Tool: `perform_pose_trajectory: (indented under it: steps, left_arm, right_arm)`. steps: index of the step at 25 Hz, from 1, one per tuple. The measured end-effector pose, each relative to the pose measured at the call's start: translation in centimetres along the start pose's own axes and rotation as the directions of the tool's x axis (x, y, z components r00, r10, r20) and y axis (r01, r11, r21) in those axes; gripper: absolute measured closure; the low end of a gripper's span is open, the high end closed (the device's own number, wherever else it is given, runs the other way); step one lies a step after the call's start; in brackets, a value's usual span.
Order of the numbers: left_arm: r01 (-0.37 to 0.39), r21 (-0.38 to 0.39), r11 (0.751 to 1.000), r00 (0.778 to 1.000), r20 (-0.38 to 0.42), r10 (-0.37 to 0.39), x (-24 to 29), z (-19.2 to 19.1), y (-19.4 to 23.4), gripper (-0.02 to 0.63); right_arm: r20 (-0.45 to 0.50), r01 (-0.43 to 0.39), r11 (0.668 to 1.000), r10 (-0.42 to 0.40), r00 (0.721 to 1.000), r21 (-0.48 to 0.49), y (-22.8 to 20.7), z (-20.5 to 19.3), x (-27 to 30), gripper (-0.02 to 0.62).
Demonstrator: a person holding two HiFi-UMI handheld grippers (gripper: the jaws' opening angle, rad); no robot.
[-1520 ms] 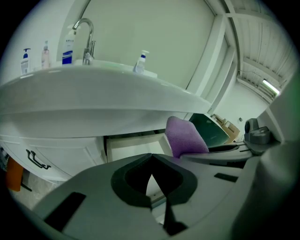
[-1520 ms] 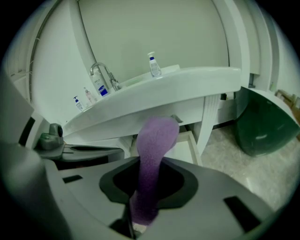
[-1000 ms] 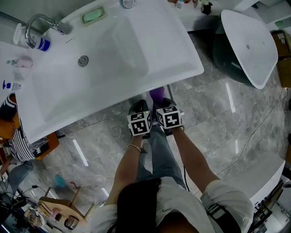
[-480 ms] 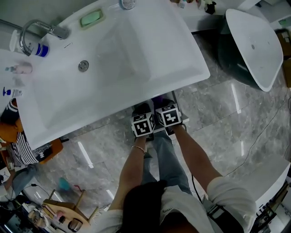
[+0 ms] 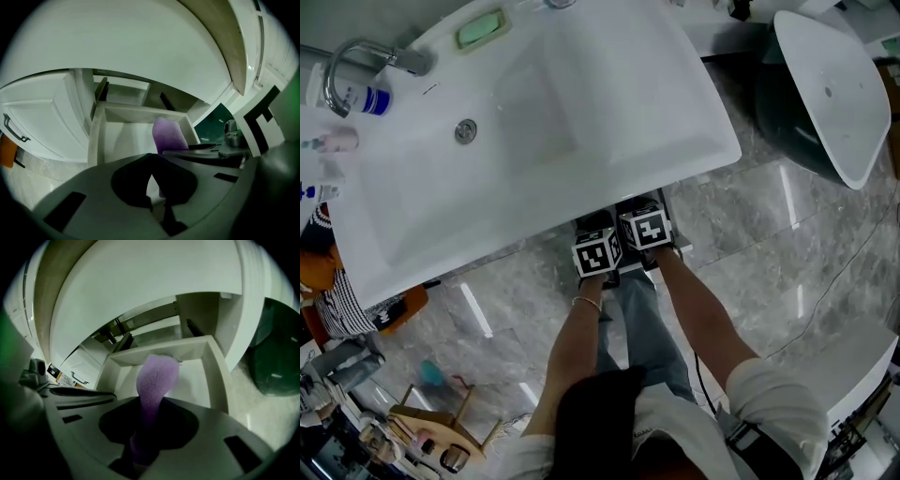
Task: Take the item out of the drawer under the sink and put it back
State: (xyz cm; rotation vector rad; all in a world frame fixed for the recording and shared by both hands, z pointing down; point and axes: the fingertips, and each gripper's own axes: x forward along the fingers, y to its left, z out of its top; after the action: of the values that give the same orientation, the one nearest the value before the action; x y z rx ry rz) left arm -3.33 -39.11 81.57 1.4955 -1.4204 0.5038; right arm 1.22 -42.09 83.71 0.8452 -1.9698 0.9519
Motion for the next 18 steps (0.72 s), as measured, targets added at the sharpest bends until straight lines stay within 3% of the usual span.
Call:
perform_pose_trajectory:
  steps: [6, 11, 18]
  left_arm:
    - [-0.005, -0.037, 0.999, 1.000, 0.001, 0.005, 0.3, 0.1, 0.3, 0.603]
    - [-0.009, -0.040, 0.999, 1.000, -0.011, 0.008, -0.1, -0.3, 0.9, 0.603]
    - [0.005, -0.034, 0.999, 1.000, -0.006, -0.005, -1.6, 0.2, 0.4, 0.602]
  right_arm:
    - [-0.007, -0.019, 1.000, 0.019, 1.000, 0.019, 0.0, -0.2, 0.8, 0.482]
    - [0.019, -0.025, 0.999, 0.024, 1.000, 0.047, 0.0, 0.4, 0.2, 0.399]
    - [0.028, -0.036, 0.996, 0.034, 0.999, 0.077, 0.3, 0.2, -1.8, 0.331]
